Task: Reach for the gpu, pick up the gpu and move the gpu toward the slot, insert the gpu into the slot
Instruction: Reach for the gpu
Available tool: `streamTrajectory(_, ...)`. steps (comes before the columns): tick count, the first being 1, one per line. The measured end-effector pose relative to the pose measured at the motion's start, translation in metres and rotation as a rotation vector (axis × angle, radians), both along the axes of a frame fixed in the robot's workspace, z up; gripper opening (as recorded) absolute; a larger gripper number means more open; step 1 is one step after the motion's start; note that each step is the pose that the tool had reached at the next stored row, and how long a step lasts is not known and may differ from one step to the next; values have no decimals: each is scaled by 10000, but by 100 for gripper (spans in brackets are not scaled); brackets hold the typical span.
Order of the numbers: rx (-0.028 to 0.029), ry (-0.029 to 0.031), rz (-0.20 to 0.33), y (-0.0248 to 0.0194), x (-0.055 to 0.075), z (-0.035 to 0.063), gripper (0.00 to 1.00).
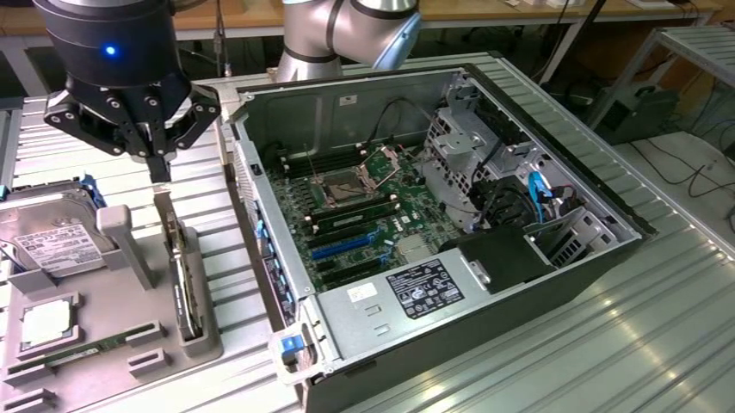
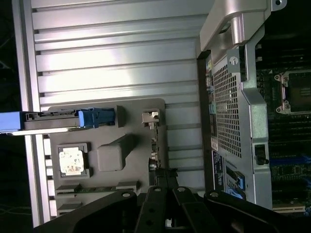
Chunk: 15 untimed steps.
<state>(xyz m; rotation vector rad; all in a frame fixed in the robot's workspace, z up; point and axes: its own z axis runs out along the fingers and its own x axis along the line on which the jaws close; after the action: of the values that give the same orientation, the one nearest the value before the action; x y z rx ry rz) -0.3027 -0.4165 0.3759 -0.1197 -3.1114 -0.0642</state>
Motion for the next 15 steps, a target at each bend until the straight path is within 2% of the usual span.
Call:
streamTrajectory(8,-1,60,0,-20,-92,-12,11)
streamTrajectory(15,0,66,0,-21,-102,-14,11)
